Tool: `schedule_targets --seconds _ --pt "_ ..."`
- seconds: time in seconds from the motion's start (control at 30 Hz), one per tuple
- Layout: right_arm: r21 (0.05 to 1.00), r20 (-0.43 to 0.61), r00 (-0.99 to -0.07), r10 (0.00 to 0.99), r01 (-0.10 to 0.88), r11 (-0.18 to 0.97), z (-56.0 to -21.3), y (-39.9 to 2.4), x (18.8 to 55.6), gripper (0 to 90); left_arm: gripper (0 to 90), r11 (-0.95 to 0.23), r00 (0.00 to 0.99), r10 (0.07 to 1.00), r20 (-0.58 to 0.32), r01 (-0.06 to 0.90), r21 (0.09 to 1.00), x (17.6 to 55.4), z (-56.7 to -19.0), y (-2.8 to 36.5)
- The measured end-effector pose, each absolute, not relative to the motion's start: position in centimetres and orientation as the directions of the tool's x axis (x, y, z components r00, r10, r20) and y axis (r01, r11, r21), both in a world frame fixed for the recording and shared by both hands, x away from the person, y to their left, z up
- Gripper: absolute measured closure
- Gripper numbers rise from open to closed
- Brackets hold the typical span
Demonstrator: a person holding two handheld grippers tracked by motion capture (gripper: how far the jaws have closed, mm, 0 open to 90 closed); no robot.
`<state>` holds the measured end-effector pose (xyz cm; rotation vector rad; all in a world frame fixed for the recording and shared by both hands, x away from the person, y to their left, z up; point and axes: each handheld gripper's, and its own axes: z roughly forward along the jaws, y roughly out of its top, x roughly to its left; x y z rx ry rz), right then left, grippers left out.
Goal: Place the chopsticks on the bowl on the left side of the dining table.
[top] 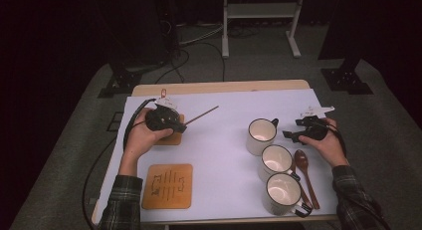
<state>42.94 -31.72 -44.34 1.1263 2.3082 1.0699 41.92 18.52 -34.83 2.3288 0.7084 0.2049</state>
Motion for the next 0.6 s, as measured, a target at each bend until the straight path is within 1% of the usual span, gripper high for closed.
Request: schedule_targets --seconds 0.37,0.6 --pt "0.725 0.012 -0.582 0.813 0.565 0.394 -46.0 -31.4 43.4 18.7 84.4 -0.602 0.818 0.574 -0.049 0.461 0.652 43.6 -35.3 19.7" --pt "0.735 0.002 -0.578 0.816 0.554 0.391 -46.4 -31.4 43.3 17.3 84.4 -0.591 0.801 0.597 -0.039 0.472 0.654 44.3 -35.4 20.7"
